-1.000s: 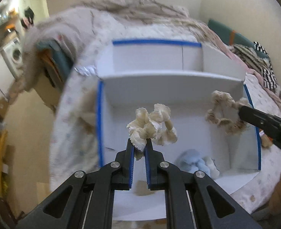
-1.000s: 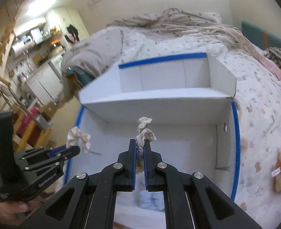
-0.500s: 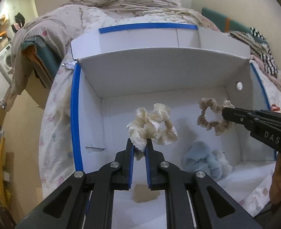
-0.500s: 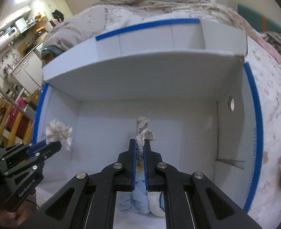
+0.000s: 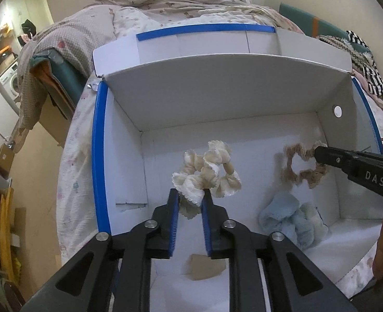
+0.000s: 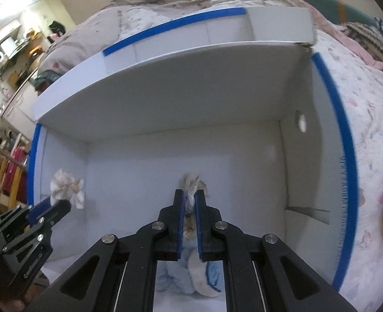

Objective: Organize soft objects
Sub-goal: 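Open the right gripper to drop the beige scrunchie while the left gripper releases the cream scrunchie, then withdraw both tools from the box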

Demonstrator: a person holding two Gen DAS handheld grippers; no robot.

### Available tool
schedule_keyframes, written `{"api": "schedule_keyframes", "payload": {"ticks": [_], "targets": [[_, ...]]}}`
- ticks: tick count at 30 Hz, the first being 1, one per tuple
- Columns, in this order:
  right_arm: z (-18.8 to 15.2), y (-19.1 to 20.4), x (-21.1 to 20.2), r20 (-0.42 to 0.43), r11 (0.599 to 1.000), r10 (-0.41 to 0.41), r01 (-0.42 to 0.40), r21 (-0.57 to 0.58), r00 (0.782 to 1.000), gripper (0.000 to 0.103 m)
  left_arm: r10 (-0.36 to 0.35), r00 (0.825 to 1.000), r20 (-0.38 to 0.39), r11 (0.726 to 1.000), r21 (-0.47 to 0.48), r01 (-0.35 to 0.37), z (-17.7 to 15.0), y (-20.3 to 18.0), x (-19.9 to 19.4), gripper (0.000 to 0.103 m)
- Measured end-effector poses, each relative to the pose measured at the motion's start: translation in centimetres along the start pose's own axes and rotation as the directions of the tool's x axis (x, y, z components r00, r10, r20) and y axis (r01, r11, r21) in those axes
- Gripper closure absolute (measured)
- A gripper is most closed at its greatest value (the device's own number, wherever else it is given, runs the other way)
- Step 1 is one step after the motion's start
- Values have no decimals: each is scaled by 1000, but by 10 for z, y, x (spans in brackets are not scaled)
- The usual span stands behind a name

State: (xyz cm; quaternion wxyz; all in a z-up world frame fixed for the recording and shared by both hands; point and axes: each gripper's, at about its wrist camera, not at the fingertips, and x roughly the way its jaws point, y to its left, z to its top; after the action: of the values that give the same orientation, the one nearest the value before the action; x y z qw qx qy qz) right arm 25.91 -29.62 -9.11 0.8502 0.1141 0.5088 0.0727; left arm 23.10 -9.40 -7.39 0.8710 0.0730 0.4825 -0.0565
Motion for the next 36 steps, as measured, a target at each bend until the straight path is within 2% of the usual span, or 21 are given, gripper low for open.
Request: {"api": "schedule_keyframes", "payload": {"ticks": [3, 4, 5, 6, 7, 8, 10, 28, 31, 36], "targets": [[1, -5, -5, 16, 1000, 5, -5, 22, 1000, 91, -8, 1000, 4, 1000, -8, 8, -1, 0, -3, 64], [1, -5, -7, 26, 1000, 1, -1, 22, 1000, 84, -7, 1000, 11, 1000, -11, 7, 0, 1, -4, 56], [1, -4, -9, 37, 1000, -1, 0, 21, 999, 74, -4, 1000, 16, 1000, -11, 5, -1, 1, -6, 49], [3, -4, -11, 45, 1000, 2, -3, 20, 999, 67, -1, 1000, 26, 1000, -8, 1, 0, 0, -8, 46], [3, -4, -13, 57, 1000, 7, -8, 17, 998, 46, 0, 999, 32, 1000, -6, 0, 0, 0, -9, 42], [4, -3, -16, 75, 1000, 9, -10, 12, 997, 33, 0, 999, 40, 1000, -1, 0, 1, 0, -12, 41], [5, -1, -21, 99, 1000, 11, -12, 2, 995, 32, -3, 999, 50, 1000, 4, 3, 1, -1, -14, 40], [6, 0, -20, 81, 1000, 26, -26, -8, 996, 31, 18, 998, 54, 1000, 4, -18, 2, 2, -18, 40], [3, 0, -26, 91, 1000, 30, -31, 1, 995, 31, 17, 997, 75, 1000, -8, -16, -1, 6, -26, 40], [-8, 3, -43, 93, 997, 61, -64, 30, 994, 31, 32, 992, 125, 999, 26, -35, -8, 6, -49, 40]]}}
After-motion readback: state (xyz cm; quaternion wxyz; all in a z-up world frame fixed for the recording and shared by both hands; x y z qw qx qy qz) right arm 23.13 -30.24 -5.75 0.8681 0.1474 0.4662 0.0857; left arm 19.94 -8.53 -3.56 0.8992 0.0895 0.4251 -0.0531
